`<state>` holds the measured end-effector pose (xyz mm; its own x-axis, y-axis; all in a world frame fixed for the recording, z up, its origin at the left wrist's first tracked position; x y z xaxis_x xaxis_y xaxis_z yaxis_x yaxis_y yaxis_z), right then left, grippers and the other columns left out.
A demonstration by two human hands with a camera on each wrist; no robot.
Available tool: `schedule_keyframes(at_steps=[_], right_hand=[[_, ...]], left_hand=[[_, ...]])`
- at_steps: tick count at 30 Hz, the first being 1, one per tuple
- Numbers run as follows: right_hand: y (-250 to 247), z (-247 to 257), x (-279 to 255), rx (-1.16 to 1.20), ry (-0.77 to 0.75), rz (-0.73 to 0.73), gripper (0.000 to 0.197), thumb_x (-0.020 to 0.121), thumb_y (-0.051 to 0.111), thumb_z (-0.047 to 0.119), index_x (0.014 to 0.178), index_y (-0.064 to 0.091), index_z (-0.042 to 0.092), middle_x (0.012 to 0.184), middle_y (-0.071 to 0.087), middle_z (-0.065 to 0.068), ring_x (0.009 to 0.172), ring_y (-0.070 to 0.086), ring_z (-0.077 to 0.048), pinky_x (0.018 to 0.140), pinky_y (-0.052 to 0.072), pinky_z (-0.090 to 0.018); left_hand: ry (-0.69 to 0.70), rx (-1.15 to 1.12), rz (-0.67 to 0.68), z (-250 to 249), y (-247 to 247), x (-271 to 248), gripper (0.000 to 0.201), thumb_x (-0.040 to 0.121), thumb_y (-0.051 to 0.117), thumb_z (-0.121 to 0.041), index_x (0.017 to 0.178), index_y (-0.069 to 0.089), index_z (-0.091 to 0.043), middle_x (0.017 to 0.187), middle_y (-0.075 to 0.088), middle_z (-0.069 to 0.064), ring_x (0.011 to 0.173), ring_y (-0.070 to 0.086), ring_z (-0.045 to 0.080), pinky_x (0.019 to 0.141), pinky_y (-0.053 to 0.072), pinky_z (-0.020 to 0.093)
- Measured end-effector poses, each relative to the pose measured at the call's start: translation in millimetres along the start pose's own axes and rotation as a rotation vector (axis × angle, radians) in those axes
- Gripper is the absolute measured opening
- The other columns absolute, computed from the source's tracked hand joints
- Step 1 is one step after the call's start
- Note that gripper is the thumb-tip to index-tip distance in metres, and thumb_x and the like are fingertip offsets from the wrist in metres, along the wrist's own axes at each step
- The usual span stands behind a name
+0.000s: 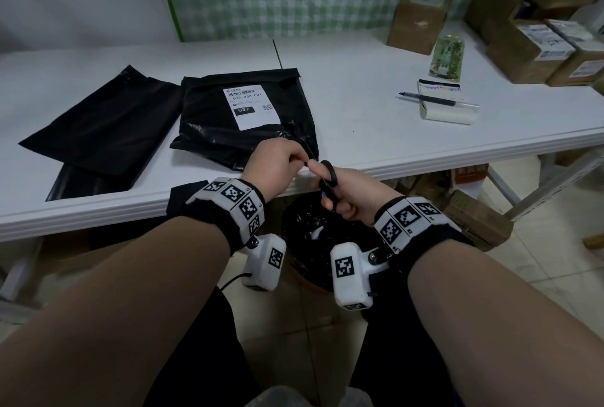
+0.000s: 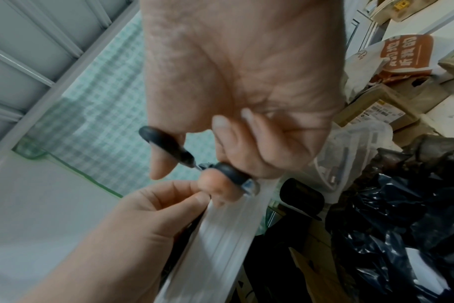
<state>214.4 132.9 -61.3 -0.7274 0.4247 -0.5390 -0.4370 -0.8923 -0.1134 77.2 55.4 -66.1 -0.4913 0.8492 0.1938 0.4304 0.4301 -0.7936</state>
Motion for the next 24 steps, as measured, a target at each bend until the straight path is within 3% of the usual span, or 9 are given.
schedule_keyframes(at_steps=[4, 9, 14, 18, 21, 24], right_hand=[[2.8, 7.6, 0.7, -0.026, 0.003, -0.016, 0.048, 0.080, 0.052, 0.066, 0.088, 0.056, 0.019, 0.053, 0.050, 0.001, 0.035, 0.028, -0.007, 0.035, 0.020, -0.017], [8.1, 8.4, 1.8, -0.026, -0.020, -0.049, 0.045, 0.084, 0.053, 0.061, 0.085, 0.055, 0.017, 0.051, 0.049, 0.000, 0.034, 0.026, -0.007, 0.035, 0.019, -0.017], [6.5, 8.4, 0.2, -0.007, -0.046, -0.057, 0.040, 0.085, 0.056, 0.057, 0.085, 0.056, 0.017, 0.050, 0.048, 0.001, 0.033, 0.025, -0.006, 0.033, 0.017, -0.015], [7.2, 15.0, -0.1, 0.000, -0.031, -0.034, 0.046, 0.082, 0.054, 0.062, 0.089, 0.054, 0.016, 0.050, 0.049, 0.000, 0.033, 0.025, -0.007, 0.035, 0.017, -0.017], [11.5, 17.3, -1.1, -0.026, -0.029, -0.035, 0.049, 0.082, 0.051, 0.064, 0.090, 0.052, 0.016, 0.050, 0.050, -0.001, 0.034, 0.027, -0.009, 0.039, 0.018, -0.019], [14.4, 16.9, -2.7, -0.031, -0.028, -0.025, 0.050, 0.083, 0.049, 0.065, 0.090, 0.051, 0.016, 0.050, 0.050, -0.001, 0.036, 0.027, -0.009, 0.040, 0.018, -0.020]], left_hand=[[-0.035, -0.063, 0.023, 0.3, -3.8, -1.6, 0.014, 0.085, 0.061, -0.008, 0.091, 0.072, -0.013, 0.089, 0.069, 0.001, 0.081, 0.056, 0.009, 0.073, 0.037, 0.016], [-0.058, -0.140, 0.033, 2.5, -6.5, -0.3, 0.013, 0.083, 0.063, -0.007, 0.085, 0.072, -0.015, 0.080, 0.064, -0.005, 0.074, 0.055, 0.006, 0.062, 0.037, 0.000], [-0.062, -0.192, 0.058, 2.9, -7.7, 0.4, 0.010, 0.081, 0.065, -0.007, 0.083, 0.073, -0.012, 0.070, 0.060, -0.011, 0.069, 0.054, 0.005, 0.063, 0.039, 0.004], [-0.086, -0.231, 0.078, 4.8, -11.5, 0.7, 0.009, 0.081, 0.068, -0.006, 0.088, 0.073, -0.007, 0.073, 0.062, -0.006, 0.068, 0.053, 0.004, 0.062, 0.039, 0.002], [-0.116, -0.280, 0.094, 6.3, -15.6, 0.3, 0.007, 0.080, 0.069, -0.007, 0.087, 0.072, -0.006, 0.079, 0.067, 0.003, 0.073, 0.057, 0.009, 0.063, 0.040, 0.005], [-0.137, -0.307, 0.106, 7.0, -17.2, -1.1, 0.005, 0.081, 0.068, -0.007, 0.085, 0.071, -0.009, 0.075, 0.065, -0.002, 0.075, 0.057, 0.010, 0.063, 0.041, 0.004]])
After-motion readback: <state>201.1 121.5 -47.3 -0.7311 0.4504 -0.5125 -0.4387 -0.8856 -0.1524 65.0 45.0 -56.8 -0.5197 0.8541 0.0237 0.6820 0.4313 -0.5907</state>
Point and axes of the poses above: each hand's wrist, its own x-axis towards the middle knuckle, its own y-axis out of the palm, z = x × y, the point moved 1 cm from there along x, towards the middle knuckle
